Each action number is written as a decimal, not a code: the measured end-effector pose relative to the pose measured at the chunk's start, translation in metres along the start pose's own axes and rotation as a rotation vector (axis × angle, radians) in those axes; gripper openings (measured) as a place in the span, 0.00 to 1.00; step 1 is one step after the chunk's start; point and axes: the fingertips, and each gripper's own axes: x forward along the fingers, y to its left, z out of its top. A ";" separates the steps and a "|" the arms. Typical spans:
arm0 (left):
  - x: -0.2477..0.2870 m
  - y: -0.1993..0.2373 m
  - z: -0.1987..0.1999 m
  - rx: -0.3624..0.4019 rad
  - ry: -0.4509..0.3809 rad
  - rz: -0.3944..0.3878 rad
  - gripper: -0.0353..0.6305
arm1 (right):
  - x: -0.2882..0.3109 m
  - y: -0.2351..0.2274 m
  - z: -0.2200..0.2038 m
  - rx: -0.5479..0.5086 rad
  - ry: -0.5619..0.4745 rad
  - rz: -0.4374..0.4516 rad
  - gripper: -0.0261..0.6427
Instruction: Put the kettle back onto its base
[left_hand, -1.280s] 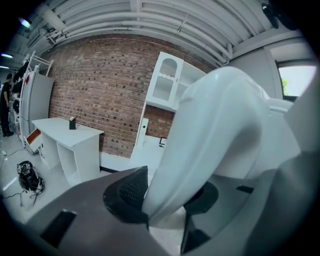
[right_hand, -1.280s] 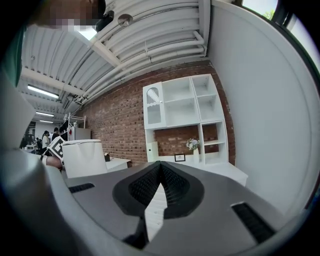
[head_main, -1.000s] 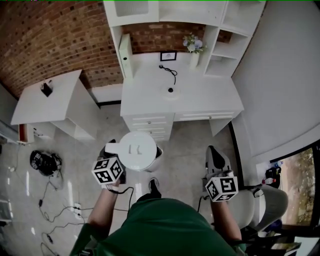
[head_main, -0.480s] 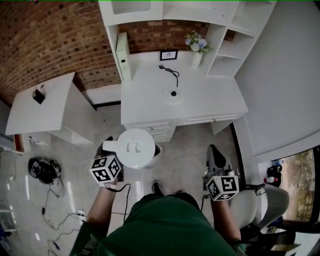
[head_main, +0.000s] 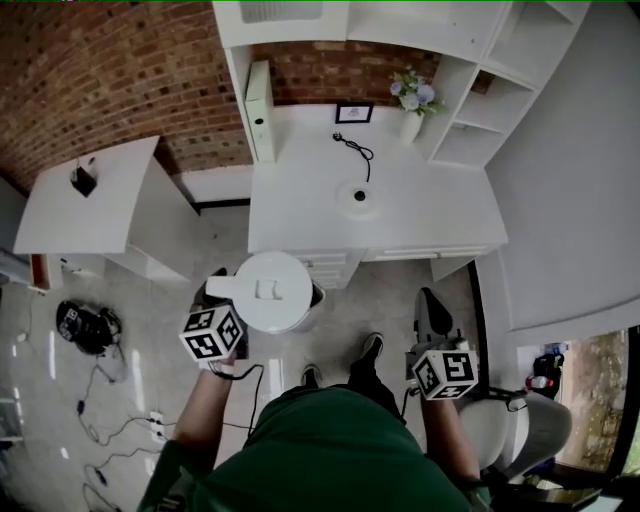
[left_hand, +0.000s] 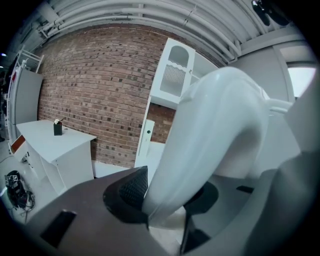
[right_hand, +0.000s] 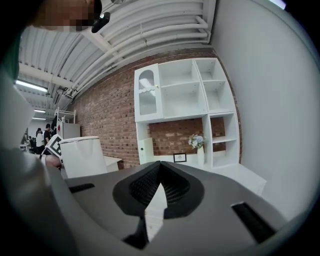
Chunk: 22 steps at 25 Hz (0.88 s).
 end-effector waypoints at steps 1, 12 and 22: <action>0.001 0.003 0.004 -0.003 -0.007 0.015 0.30 | 0.008 -0.001 0.003 -0.004 -0.004 0.018 0.07; 0.059 -0.035 0.037 -0.042 -0.049 0.130 0.30 | 0.086 -0.082 0.026 0.001 -0.005 0.125 0.07; 0.116 -0.099 0.056 -0.085 -0.077 0.202 0.30 | 0.144 -0.174 0.053 0.002 -0.017 0.203 0.07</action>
